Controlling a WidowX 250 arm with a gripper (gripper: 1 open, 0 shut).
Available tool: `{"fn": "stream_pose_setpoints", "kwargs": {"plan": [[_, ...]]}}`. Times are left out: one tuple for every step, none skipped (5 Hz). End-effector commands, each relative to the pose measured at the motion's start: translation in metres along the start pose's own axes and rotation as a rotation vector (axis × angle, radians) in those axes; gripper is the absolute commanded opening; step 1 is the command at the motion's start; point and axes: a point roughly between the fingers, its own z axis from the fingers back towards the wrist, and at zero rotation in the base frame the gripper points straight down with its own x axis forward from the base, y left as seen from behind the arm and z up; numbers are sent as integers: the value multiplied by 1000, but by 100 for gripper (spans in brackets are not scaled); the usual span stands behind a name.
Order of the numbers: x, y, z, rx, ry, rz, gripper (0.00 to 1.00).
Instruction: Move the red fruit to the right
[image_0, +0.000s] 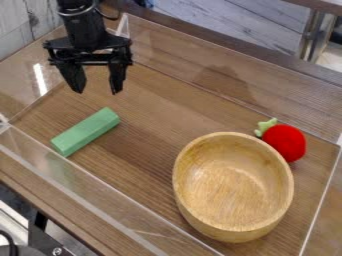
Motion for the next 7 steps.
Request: {"fn": "stream_pose_setpoints", "kwargs": {"plan": [[-5, -17, 19, 3, -34, 73, 100], [-19, -47, 21, -18, -12, 99, 100], [-34, -81, 25, -44, 3, 114, 100], [-38, -125, 27, -68, 20, 137, 100], [-38, -169, 28, -93, 36, 180, 100], [-38, -200, 24, -105, 37, 264, 100], [-33, -219, 19, -110, 35, 326, 100]]}}
